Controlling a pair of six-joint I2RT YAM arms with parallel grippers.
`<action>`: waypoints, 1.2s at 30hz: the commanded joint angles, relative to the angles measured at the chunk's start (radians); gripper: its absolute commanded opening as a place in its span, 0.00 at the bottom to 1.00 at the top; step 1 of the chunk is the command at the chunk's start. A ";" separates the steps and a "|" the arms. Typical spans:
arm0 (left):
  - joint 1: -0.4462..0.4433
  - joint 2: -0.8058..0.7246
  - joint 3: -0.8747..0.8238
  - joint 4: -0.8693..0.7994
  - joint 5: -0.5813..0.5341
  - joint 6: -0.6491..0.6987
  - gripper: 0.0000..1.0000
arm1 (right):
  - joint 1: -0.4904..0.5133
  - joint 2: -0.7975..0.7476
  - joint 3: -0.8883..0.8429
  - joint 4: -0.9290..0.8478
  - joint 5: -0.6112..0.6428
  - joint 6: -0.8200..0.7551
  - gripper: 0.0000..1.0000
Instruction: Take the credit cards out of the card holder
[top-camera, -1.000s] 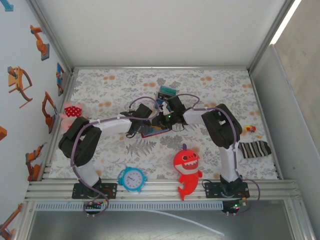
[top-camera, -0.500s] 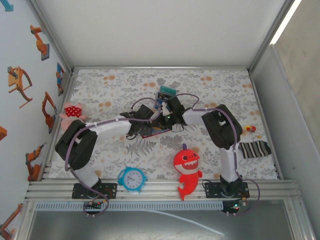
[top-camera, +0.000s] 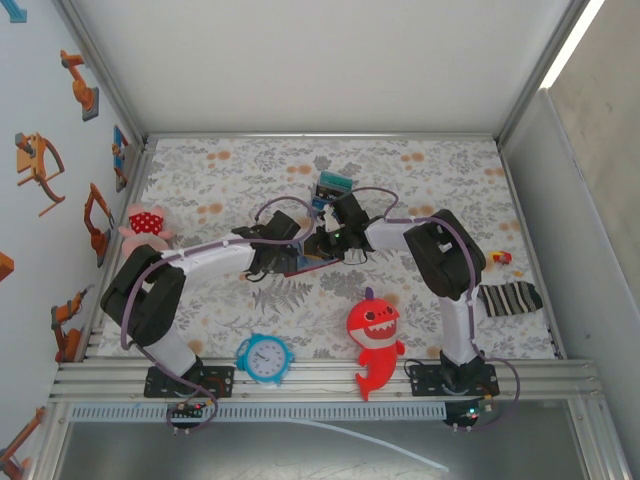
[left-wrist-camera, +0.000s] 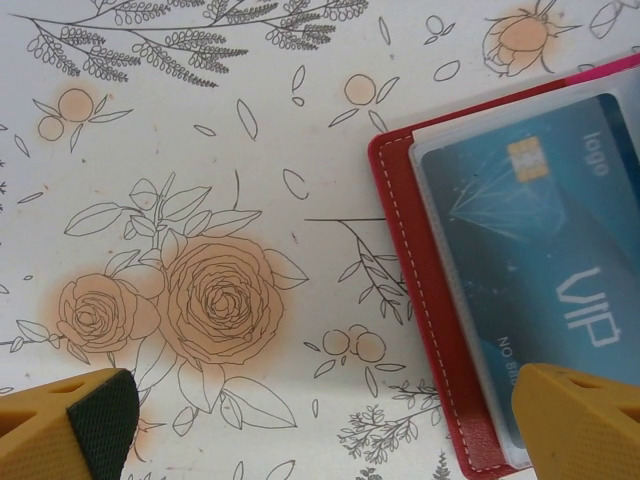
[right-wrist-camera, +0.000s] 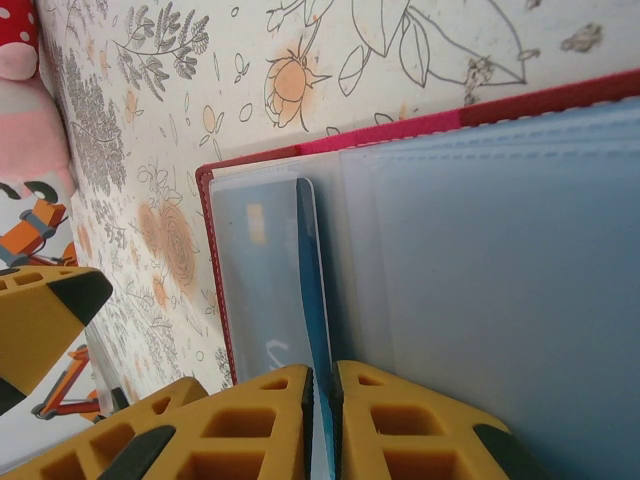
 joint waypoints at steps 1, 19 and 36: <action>0.007 0.015 -0.003 -0.031 0.006 -0.006 0.97 | 0.009 -0.016 -0.023 -0.048 0.037 -0.014 0.14; 0.013 0.085 0.010 -0.027 0.017 0.006 0.97 | 0.009 -0.014 -0.020 -0.075 0.057 -0.020 0.21; 0.013 0.084 0.005 -0.017 0.028 0.004 0.97 | 0.036 -0.029 -0.001 -0.191 0.180 -0.050 0.22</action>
